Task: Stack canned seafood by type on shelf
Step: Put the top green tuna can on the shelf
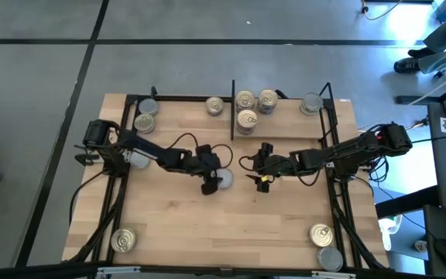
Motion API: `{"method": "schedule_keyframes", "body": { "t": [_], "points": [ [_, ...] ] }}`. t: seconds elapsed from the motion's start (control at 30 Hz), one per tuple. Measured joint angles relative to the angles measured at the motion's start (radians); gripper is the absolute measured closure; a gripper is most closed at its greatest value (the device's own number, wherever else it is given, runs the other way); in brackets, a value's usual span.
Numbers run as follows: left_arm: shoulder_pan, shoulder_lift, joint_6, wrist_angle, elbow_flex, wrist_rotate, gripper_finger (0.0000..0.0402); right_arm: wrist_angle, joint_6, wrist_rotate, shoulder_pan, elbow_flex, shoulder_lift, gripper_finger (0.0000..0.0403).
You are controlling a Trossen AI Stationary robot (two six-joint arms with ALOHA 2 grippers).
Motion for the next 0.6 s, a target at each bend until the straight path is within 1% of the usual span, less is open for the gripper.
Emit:
{"method": "schedule_keyframes", "body": {
  "t": [0.13, 0.3, 0.4, 0.5, 0.6],
  "points": [
    [-0.034, -0.009, 0.052, -0.002, 0.008, 0.000, 0.0111, 0.000, 0.002, 0.000, 0.000, 0.000, 0.000, 0.0095],
    [-0.056, -0.085, 0.073, -0.144, 0.074, -0.002, 0.0111, -0.002, 0.022, -0.003, 0.000, 0.001, 0.000, 0.0095],
    [-0.064, -0.114, 0.072, -0.220, 0.077, -0.002, 0.0111, -0.005, 0.026, -0.003, 0.000, 0.001, 0.000, 0.0095],
    [-0.071, -0.115, 0.068, -0.235, 0.077, -0.003, 0.0111, -0.003, 0.027, -0.003, 0.000, 0.001, 0.000, 0.0095],
    [-0.084, -0.084, 0.090, -0.189, 0.064, -0.006, 0.0111, -0.001, 0.024, -0.003, 0.000, 0.001, 0.000, 0.0095]
  ]
}}
